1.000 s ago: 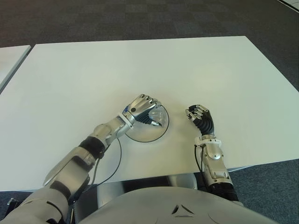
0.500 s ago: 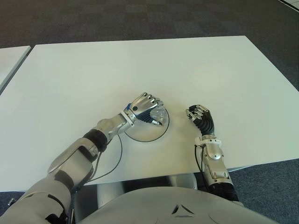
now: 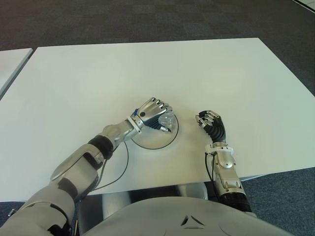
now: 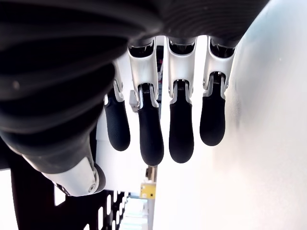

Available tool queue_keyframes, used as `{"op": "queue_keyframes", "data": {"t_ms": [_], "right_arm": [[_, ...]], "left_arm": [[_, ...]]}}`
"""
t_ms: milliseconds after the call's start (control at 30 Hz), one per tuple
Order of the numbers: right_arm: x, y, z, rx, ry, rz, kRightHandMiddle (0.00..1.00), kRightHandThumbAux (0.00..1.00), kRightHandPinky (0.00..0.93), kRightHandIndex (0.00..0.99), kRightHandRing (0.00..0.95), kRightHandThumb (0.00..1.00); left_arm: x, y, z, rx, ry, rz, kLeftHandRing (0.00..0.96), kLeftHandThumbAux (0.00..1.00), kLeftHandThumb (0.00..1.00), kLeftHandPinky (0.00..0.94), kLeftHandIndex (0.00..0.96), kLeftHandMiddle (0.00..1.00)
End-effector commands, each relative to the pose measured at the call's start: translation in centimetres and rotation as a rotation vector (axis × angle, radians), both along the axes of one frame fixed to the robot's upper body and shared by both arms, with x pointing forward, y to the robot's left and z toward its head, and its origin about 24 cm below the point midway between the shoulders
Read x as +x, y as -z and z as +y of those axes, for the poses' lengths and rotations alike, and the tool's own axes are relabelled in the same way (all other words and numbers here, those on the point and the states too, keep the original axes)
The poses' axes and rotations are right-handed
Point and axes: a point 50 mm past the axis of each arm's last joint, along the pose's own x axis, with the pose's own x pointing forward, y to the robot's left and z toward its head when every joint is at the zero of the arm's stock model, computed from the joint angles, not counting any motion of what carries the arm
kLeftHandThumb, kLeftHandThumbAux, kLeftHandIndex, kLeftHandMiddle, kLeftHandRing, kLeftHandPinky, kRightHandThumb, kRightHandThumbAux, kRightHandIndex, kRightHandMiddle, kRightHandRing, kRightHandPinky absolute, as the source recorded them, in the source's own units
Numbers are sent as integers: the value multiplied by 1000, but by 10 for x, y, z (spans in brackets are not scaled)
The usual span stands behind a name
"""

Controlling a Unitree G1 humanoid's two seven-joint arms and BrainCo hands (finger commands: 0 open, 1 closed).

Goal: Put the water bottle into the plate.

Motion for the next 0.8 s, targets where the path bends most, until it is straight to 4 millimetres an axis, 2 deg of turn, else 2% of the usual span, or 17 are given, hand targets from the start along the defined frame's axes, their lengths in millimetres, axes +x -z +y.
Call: {"op": "queue_keyframes", "data": {"t_ms": [33,100,200,300,400,800], "right_arm": [[-1,2,0,13,2,7,522,729,525,429,526,704],[-1,2,0,13,4,8,521,729,525,429,526,704],[-1,2,0,12,6,9,521,729,525,430,526,705],[-2,2,0,8,8,11,516,729,512,429,520,704],[-2,2,0,6,8,11,514,729,511,429,518,704],[-2,2,0,6,4,7,510,729,511,429,514,704]], "left_arm": [[-10,18,7,93,-1,115,267,503,660,298,271,291],[-10,19,8,123,1,132,117,459,539,132,145,135],[-10,21,8,155,1,144,38,428,445,43,53,44],[-10,22,8,163,-9,151,12,393,325,14,17,14],[-11,22,7,150,-14,151,3,366,262,4,5,4],[-14,19,6,134,-2,117,0,309,187,0,0,0]]}}
